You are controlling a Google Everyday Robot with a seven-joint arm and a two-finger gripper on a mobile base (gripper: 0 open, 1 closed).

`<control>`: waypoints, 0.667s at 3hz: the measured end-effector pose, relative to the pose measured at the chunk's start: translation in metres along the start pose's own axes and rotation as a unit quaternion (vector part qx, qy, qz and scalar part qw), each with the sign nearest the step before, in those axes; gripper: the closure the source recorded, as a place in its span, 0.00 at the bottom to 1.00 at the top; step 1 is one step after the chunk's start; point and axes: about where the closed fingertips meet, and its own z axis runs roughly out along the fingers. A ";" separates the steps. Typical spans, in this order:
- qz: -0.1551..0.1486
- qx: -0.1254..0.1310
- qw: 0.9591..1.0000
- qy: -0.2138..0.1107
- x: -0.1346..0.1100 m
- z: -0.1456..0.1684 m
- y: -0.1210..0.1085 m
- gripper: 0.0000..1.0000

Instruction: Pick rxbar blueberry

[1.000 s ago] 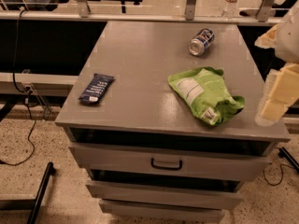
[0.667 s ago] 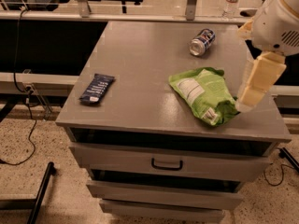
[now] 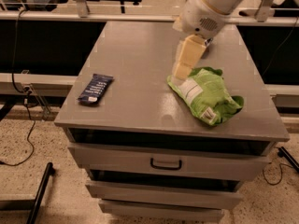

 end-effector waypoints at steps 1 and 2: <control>0.013 -0.028 0.999 -0.017 -0.046 0.064 -0.018 0.00; 0.021 -0.041 0.999 -0.020 -0.070 0.101 -0.024 0.00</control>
Offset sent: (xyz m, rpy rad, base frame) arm 0.0665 0.1452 -0.0825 0.0630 0.1218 -0.0061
